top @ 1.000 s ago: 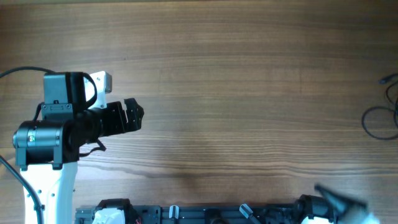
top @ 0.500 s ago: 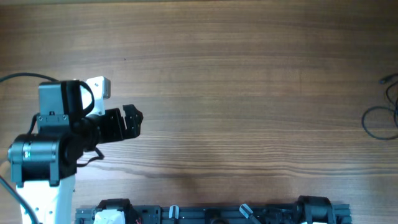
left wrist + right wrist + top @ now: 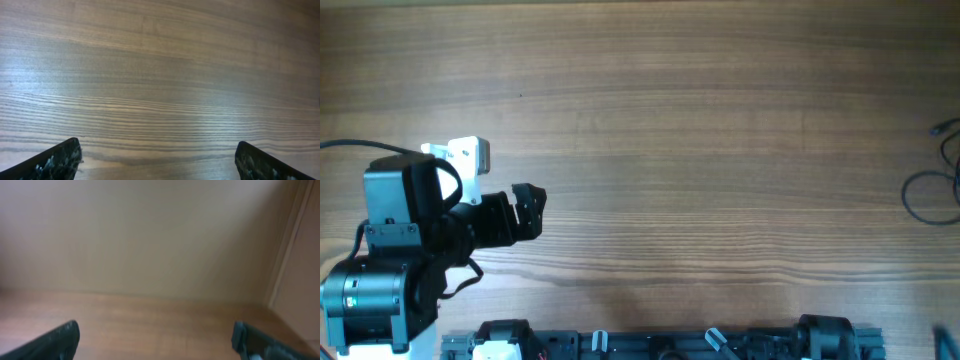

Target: Untangle cables

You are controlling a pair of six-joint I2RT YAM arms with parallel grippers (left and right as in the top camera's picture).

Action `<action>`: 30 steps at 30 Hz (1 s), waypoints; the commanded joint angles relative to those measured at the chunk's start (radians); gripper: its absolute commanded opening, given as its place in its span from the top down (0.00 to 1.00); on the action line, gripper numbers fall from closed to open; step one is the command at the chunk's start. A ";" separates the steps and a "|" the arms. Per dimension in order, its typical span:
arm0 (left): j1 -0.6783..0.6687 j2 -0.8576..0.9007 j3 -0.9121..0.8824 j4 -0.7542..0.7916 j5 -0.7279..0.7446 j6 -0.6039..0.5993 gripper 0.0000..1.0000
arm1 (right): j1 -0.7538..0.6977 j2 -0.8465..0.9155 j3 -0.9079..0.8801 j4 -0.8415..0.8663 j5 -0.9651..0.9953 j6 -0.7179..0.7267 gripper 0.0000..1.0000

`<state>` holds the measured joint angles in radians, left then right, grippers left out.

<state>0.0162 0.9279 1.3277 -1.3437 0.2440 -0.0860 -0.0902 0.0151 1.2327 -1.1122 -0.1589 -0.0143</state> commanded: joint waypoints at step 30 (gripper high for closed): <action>0.002 -0.039 0.000 0.023 -0.056 0.027 0.00 | -0.005 0.009 -1.227 1.125 0.014 0.249 0.00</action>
<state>0.0162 0.9062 1.3270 -1.3197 0.2020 -0.0795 -0.0906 0.0158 0.0063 0.0124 -0.1471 0.2054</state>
